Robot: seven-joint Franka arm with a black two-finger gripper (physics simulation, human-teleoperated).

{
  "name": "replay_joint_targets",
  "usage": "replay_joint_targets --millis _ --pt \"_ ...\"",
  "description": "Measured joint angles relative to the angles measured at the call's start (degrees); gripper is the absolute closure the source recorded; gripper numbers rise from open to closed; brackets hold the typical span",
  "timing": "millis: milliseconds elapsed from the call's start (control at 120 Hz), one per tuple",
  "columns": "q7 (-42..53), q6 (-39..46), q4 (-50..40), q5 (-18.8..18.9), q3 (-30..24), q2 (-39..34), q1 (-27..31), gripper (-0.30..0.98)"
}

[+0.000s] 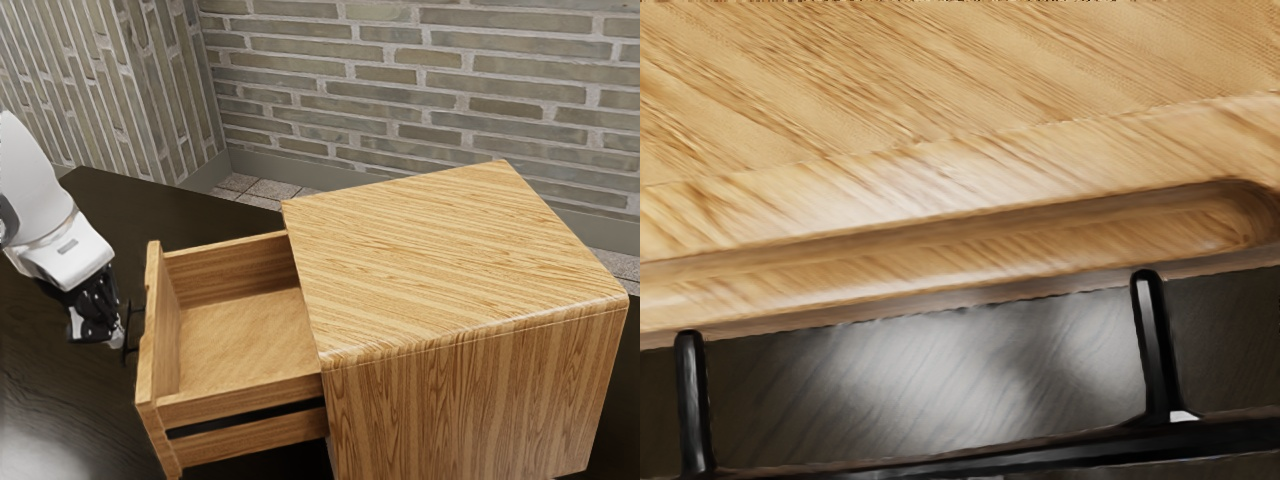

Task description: Push the drawer handle with one arm to close the drawer

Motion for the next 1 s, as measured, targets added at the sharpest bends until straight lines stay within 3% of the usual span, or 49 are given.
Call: replay_joint_targets --millis 292,617,1000 --pt "0.2 1.2 1.0 -2.7 -2.4 1.2 0.2 0.78" --pt "0.0 2.7 2.9 -3.1 -3.1 2.8 0.3 0.78" --pt "-1.2 4.1 5.6 -3.2 -5.8 9.4 -0.2 0.79"
